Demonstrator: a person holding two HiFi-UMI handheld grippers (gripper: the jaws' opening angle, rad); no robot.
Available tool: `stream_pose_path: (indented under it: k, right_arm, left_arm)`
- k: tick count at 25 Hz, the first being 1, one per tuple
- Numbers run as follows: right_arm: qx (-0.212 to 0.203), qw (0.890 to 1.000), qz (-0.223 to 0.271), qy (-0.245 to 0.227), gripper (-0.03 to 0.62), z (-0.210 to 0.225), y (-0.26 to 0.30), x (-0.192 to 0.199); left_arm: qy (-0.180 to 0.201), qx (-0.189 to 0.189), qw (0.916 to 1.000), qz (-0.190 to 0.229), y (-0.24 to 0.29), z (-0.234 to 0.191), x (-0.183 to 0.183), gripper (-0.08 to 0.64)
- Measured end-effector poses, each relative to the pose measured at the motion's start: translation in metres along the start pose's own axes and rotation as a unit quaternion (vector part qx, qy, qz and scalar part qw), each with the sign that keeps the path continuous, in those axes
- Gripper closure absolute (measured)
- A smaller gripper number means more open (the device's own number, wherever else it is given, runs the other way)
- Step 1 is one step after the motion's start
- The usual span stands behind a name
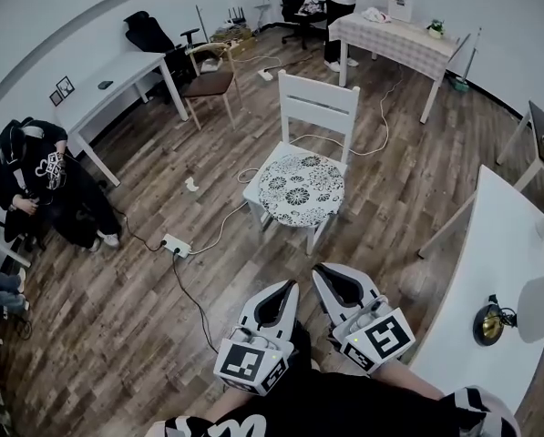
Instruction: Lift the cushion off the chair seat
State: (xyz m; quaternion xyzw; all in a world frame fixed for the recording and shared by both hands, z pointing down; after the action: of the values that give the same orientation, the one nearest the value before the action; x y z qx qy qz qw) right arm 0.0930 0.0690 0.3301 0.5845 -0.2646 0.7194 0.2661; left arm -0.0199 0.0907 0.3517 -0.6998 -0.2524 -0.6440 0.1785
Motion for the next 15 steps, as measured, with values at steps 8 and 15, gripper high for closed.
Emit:
stream_pose_path:
  k: [8, 15]
  right_arm:
    - [0.029, 1.0, -0.001, 0.0, 0.565, 0.05, 0.062, 0.004]
    - [0.073, 0.997, 0.007, -0.002, 0.565, 0.101, 0.131, -0.01]
  left_arm:
    - [0.001, 0.04, 0.9991, -0.014, 0.068, -0.052, -0.001, 0.558]
    - [0.006, 0.066, 0.9977, -0.011, 0.133, -0.121, -0.027, 0.558]
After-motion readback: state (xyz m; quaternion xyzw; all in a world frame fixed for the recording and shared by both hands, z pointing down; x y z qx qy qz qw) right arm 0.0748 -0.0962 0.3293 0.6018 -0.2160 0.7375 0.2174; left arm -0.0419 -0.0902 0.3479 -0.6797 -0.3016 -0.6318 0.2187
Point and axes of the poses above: the fingertips, and each gripper's own axes: y forward along the fingers, z to its right, x out of its underside, the point moved 6 cm from there along -y, backward along the fingers, and after that the axes turned 4 degrees about y, right-handed, at the moved point
